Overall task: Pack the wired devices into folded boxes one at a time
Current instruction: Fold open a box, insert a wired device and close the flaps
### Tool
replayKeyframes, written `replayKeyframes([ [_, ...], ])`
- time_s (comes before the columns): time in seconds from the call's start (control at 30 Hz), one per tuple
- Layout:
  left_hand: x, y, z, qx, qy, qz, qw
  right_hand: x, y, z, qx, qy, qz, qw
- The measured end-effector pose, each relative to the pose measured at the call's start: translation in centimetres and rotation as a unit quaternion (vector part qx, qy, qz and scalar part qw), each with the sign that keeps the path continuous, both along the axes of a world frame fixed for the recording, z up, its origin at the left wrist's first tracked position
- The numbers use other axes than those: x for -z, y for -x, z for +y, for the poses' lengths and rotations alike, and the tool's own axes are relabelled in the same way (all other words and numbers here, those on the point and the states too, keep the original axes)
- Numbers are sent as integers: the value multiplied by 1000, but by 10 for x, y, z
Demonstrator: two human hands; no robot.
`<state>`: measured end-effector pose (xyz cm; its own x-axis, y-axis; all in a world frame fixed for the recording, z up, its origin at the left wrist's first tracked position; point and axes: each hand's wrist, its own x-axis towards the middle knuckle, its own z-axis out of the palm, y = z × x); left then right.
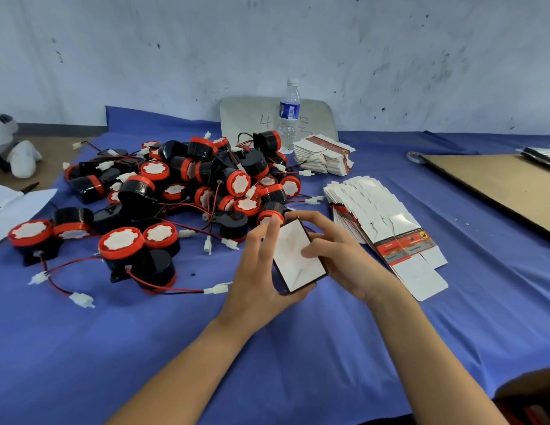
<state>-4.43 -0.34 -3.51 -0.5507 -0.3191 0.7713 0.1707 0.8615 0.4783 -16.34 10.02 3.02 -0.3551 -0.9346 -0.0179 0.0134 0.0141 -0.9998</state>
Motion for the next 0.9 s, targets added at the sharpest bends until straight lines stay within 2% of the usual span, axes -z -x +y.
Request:
replayKeyframes([
  [0.07, 0, -2, 0, 15, -30, -10, 999, -2, 8, 3, -51, 10, -65, 997],
  [0.2, 1, -1, -2, 49, -47, -23, 997, 0, 20, 4, -105, -2, -89, 990],
  [0.33, 5, 4, -8, 58, -83, -29, 994, 5, 20, 0, -55, 18, -113, 992],
  [0.4, 7, 4, -9, 43, -99, -28, 994, 8, 17, -4, 32, 38, -39, 998],
  [0.47, 3, 2, -8, 45, -71, -20, 996, 9, 11, -9, 162, 43, 141, 976],
  [0.53, -4, -2, 1, 72, 2, -10, 997, 14, -1, -12, 247, 35, 379, 891],
  [0.57, -8, -5, 8, 94, 42, -13, 995, 22, -7, -14, 239, 45, 468, 849],
  [0.6, -13, -8, 16, 115, 80, -21, 990, 31, -13, -14, 217, 47, 502, 836],
  [0.63, -18, -12, 26, 119, 116, -33, 986, 39, -19, -14, 183, 42, 491, 850],
  [0.67, -22, -18, 36, 116, 141, -41, 982, 47, -25, -15, 139, -9, 491, 860],
  [0.7, -27, -25, 46, 128, 141, -34, 981, 55, -28, -17, 111, -47, 534, 837],
  [0.73, -33, -34, 52, 172, 94, -9, 980, 61, -27, -20, 112, -56, 591, 797],
  [0.8, -50, -55, 48, 252, -20, 53, 966, 65, -24, -26, 117, 11, 645, 755],
  [0.83, -61, -66, 39, 237, -40, 78, 968, 64, -28, -27, 104, 18, 647, 755],
  [0.87, -71, -75, 24, 173, -30, 88, 981, 63, -31, -26, 90, 13, 640, 763],
  [0.9, -78, -82, 4, 66, 11, 72, 995, 63, -30, -27, 89, 10, 639, 764],
])
